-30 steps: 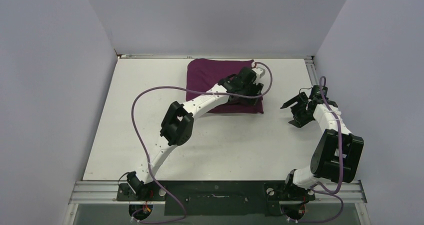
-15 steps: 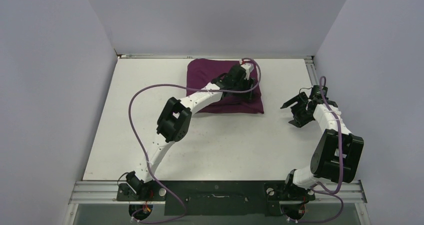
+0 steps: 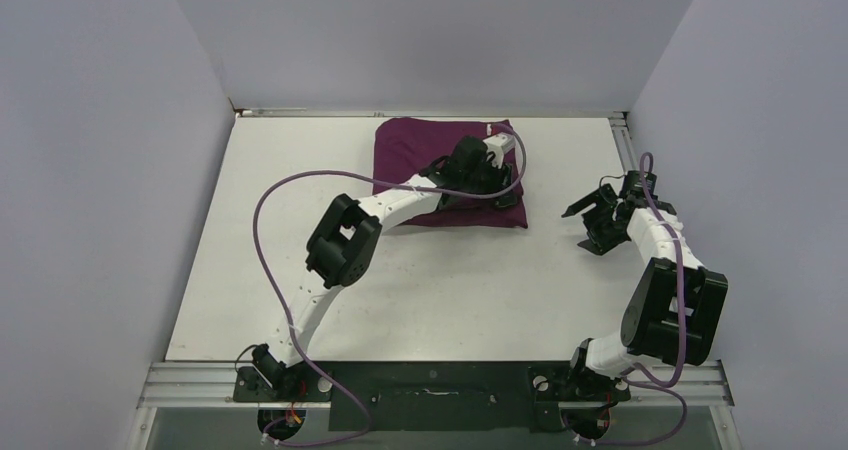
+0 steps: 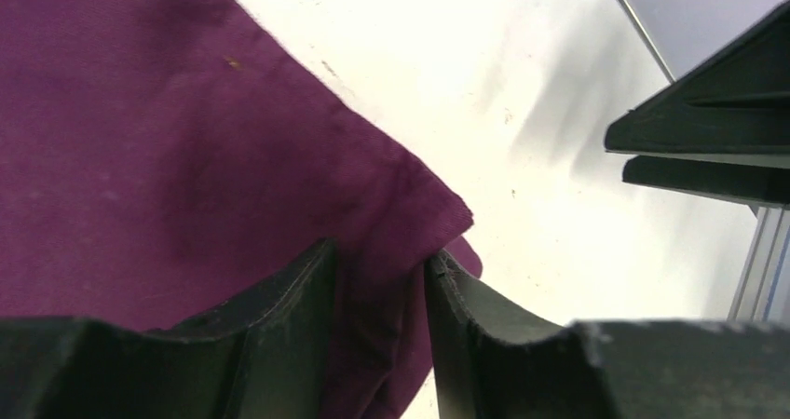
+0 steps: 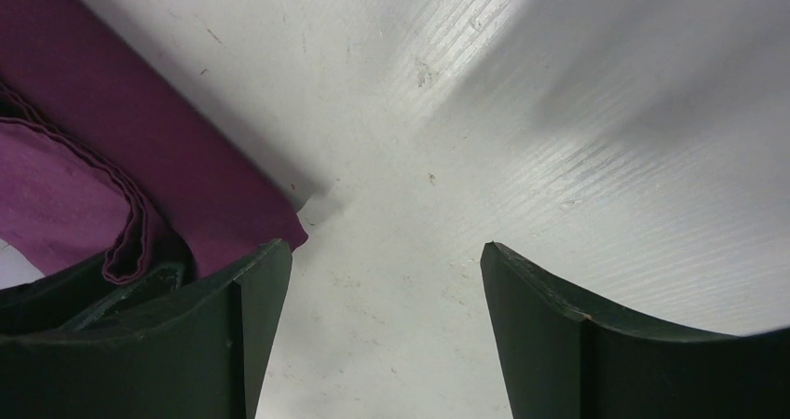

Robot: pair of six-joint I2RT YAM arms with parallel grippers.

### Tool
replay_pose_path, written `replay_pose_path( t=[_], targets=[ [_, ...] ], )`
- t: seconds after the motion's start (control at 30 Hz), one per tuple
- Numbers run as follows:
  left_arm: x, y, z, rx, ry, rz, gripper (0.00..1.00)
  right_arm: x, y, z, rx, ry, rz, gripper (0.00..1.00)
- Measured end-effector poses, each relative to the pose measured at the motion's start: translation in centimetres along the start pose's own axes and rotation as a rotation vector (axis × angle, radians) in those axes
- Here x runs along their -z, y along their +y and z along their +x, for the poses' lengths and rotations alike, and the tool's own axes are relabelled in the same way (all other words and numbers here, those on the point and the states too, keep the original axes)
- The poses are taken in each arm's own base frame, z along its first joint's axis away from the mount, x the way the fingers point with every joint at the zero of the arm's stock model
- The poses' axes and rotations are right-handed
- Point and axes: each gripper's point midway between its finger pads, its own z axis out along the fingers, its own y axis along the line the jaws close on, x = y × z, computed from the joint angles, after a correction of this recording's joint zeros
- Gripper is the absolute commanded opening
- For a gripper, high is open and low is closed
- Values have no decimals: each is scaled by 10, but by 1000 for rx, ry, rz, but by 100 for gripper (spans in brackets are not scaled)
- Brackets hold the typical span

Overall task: Open and lay out the surgical kit
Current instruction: Open the surgical kit at the center of the board.

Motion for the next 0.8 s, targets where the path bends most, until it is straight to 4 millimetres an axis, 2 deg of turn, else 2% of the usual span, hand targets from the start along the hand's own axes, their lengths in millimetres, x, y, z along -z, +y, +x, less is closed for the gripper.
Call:
replay_pose_path(
  t=[0.1,0.2,0.23,0.4,0.53,0.6,0.67,0.73,0.8],
  targets=[
    [-1,-7,1,-11,5,27,21,-1,0,0,-1,2,2,72],
    [0,-7,0,-21,5,21,2,-1,0,0,-1,2,2,72],
    [0,-6,-1,-22,5,14,0,-1,0,0,-1,2,2,72],
    [7,-6,-23,-37,-20,-20,0,-1,0,0,-1,2,2,71],
    [18,-14,-50,1,-48,-18,0,0,0,-3,9,-9,6,71],
    [28,-10,-69,42,-71,-19,0,2,2,-8,23,-26,6,71],
    [39,3,-87,86,-99,-28,0,5,7,-15,39,-52,1,71],
    [54,28,-98,142,-108,-62,0,8,12,-23,57,-78,-4,71],
    [75,66,-103,204,-115,-126,0,11,14,-29,70,-99,-4,71]
  ],
)
